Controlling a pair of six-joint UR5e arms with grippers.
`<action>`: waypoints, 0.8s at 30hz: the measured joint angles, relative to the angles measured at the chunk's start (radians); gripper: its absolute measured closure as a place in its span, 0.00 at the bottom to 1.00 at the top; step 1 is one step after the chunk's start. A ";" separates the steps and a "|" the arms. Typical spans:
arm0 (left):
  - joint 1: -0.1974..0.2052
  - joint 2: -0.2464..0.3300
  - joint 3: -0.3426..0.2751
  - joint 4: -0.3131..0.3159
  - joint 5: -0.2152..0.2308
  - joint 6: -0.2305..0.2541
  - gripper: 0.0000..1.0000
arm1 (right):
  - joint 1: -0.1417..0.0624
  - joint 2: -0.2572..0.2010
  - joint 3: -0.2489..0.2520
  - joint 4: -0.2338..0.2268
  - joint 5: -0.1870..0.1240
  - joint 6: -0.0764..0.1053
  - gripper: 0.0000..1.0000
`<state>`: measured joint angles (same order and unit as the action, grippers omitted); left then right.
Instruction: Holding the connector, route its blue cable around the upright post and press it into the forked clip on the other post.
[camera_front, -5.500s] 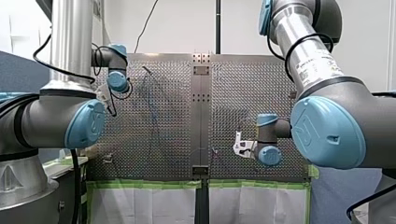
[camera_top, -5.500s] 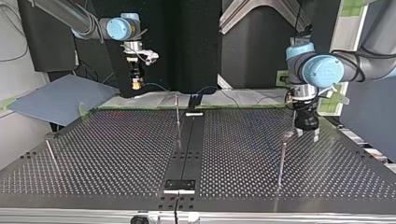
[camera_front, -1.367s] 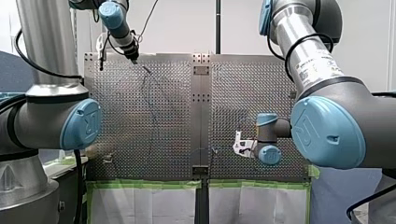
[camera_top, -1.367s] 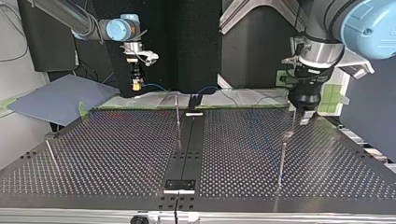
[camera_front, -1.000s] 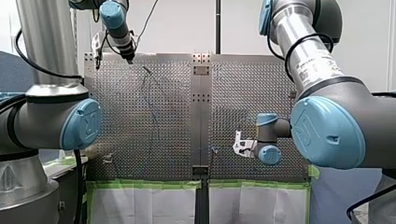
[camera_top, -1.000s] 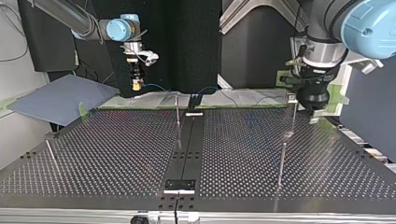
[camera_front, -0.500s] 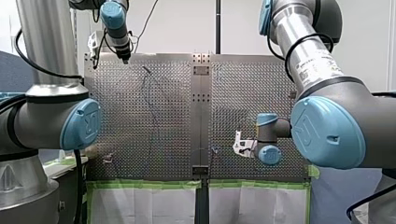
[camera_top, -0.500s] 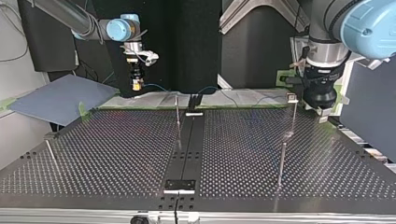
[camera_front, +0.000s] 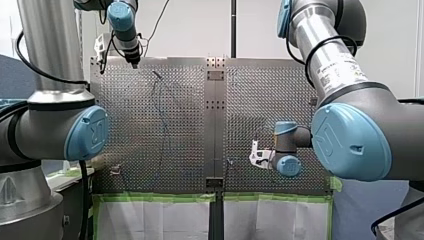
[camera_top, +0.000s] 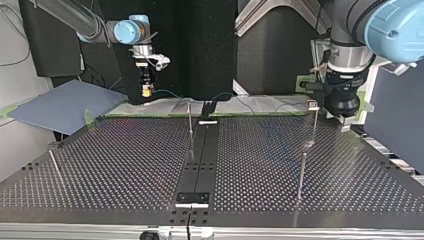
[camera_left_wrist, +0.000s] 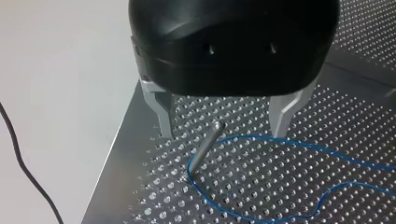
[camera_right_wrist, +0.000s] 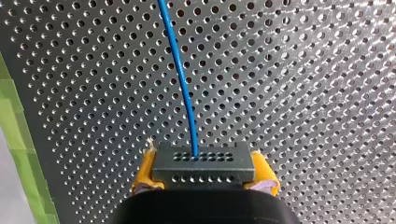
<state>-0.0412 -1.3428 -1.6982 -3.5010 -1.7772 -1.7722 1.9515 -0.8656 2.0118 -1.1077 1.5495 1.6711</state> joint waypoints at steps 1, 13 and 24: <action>0.000 0.000 0.000 0.006 0.001 0.004 0.01 | 0.001 0.000 0.000 0.000 0.000 0.000 1.00; -0.009 -0.010 -0.054 0.105 0.019 0.099 0.08 | 0.005 0.000 0.000 0.000 0.000 0.000 1.00; -0.068 -0.084 -0.144 0.207 0.015 0.200 0.07 | 0.006 0.000 -0.001 -0.004 -0.012 0.001 1.00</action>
<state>-0.1089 -1.4265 -1.8421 -3.2941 -1.7619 -1.5721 1.9578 -0.8657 2.0112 -1.1121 1.5373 1.6719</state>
